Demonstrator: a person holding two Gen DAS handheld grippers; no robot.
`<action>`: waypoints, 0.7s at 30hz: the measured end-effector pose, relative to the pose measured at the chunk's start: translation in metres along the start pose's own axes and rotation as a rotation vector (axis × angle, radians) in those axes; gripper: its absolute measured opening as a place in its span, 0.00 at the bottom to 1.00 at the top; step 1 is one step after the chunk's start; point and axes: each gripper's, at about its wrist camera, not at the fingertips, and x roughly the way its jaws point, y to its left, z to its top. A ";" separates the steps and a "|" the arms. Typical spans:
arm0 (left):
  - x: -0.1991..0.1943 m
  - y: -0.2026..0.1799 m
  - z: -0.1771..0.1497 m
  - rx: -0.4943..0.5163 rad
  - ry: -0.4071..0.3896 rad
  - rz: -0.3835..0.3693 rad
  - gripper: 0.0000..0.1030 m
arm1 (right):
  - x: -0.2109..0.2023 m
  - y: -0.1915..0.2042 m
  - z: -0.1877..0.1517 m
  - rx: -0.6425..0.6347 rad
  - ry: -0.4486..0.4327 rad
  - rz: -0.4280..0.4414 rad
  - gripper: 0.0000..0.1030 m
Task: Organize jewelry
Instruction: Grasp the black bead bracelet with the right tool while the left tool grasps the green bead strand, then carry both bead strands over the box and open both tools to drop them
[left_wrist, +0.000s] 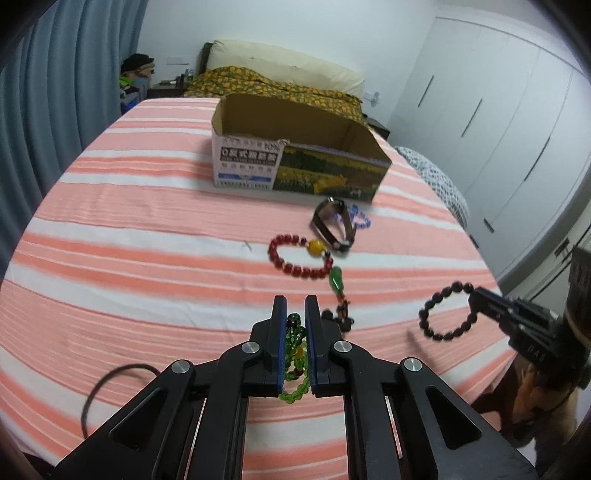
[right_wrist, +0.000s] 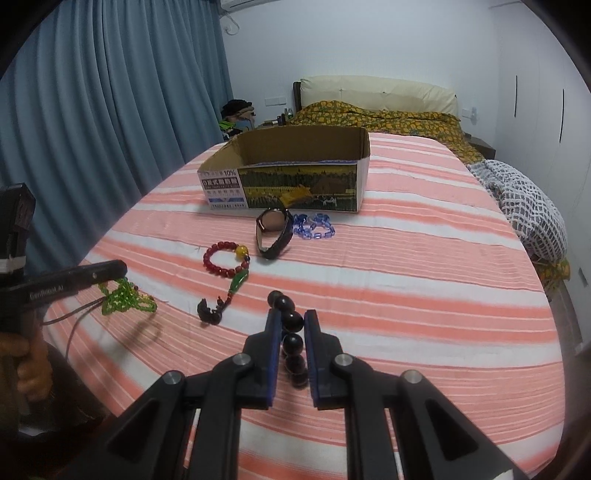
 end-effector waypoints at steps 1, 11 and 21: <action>-0.001 0.001 0.003 -0.003 -0.002 0.002 0.07 | 0.000 0.000 0.002 0.001 -0.001 0.003 0.13; -0.007 -0.005 0.051 0.039 -0.048 0.017 0.07 | 0.004 0.001 0.035 -0.033 -0.020 0.046 0.13; -0.009 -0.006 0.115 0.081 -0.121 0.026 0.07 | 0.007 0.012 0.098 -0.133 -0.104 0.033 0.13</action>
